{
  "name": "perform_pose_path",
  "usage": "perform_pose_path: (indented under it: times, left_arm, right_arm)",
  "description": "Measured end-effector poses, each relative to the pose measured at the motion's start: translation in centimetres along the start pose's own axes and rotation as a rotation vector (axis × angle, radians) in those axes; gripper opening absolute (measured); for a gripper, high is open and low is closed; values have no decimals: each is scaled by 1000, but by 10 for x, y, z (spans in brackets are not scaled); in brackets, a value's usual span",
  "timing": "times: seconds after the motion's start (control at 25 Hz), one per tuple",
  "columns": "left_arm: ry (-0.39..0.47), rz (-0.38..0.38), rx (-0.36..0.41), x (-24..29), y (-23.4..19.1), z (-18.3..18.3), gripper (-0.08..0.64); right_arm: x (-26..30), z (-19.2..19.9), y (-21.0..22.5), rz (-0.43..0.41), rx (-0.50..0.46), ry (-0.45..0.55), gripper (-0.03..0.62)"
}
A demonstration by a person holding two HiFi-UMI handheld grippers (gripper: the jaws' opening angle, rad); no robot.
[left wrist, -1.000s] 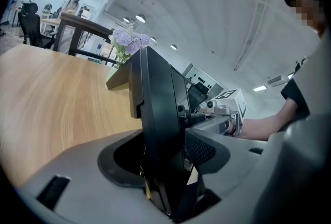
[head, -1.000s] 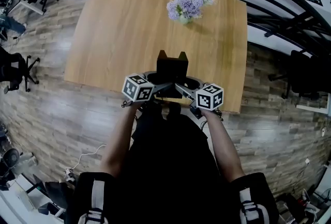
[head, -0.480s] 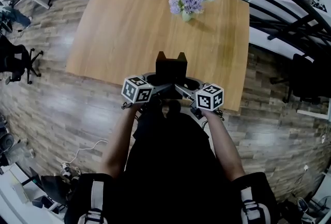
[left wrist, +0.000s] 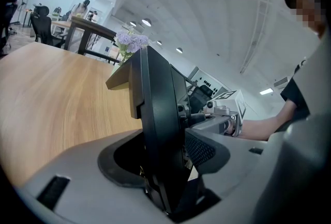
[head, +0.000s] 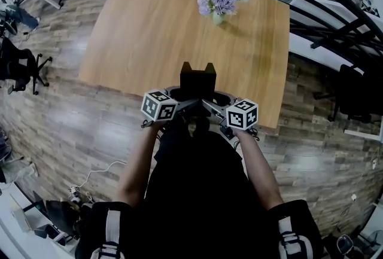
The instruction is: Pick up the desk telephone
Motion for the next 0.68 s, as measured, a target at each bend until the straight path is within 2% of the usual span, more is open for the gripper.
perform_pose_path:
  times: [0.68]
  left_arm:
    - [3, 8, -1, -3, 2, 8, 258]
  right_arm:
    - [0, 8, -5, 9, 1, 1, 206]
Point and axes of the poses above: the fingertips, and each gripper's own axes: x forward along the fingers, y to its right, z out of its underside, the point moved 6 cm from there along -x, backward along the fingers, and after that the axes turned 2 degrees about -z, right-handed, at the moved point
